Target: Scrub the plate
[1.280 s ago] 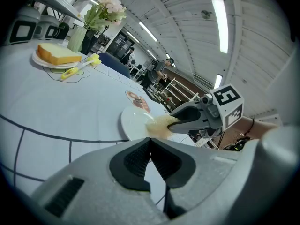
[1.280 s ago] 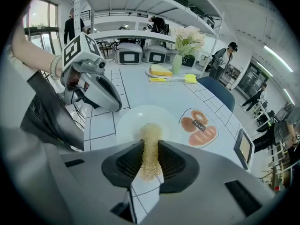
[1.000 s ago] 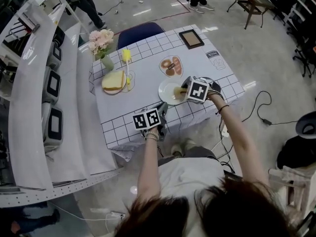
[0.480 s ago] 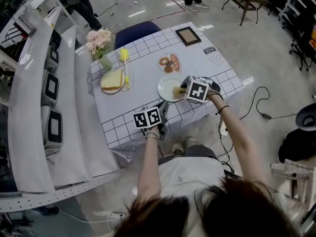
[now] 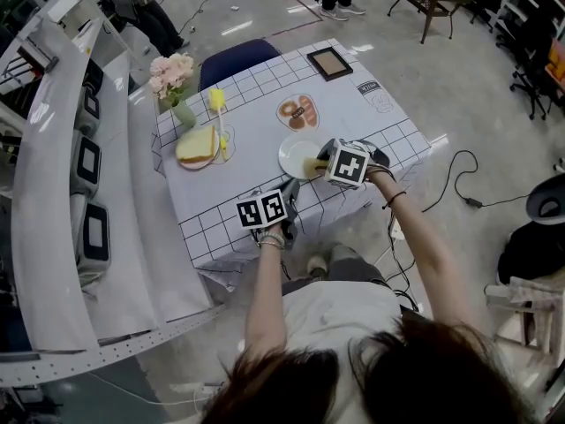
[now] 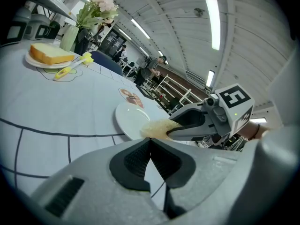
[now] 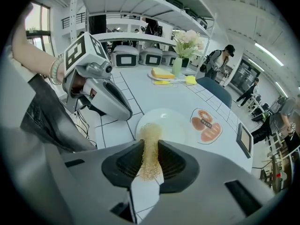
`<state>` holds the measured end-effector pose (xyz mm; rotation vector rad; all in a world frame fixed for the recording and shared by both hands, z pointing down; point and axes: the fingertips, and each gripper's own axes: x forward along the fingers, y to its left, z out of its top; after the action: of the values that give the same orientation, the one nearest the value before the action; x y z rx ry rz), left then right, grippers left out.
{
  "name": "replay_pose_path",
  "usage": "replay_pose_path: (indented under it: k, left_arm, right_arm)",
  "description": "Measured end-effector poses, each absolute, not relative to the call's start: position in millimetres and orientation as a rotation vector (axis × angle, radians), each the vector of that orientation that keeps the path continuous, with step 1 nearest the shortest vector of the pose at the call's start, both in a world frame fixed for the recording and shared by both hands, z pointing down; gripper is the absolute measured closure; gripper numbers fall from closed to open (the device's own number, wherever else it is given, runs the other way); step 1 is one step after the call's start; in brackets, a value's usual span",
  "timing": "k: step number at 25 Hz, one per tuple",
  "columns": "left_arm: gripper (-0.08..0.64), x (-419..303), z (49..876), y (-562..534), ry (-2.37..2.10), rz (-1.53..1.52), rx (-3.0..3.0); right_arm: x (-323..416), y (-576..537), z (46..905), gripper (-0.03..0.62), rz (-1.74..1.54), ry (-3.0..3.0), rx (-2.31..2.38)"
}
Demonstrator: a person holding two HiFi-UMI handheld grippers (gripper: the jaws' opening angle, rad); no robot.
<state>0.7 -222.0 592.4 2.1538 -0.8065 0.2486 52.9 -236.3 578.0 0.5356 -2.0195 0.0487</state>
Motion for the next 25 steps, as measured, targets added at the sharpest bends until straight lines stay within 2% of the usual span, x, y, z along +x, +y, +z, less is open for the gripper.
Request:
replay_pose_path:
  k: [25]
  left_arm:
    - [0.549, -11.1, 584.3, -221.0, -0.835, 0.28, 2.197]
  right_arm:
    - [4.6, -238.7, 573.5, 0.505, 0.039, -2.083, 0.49]
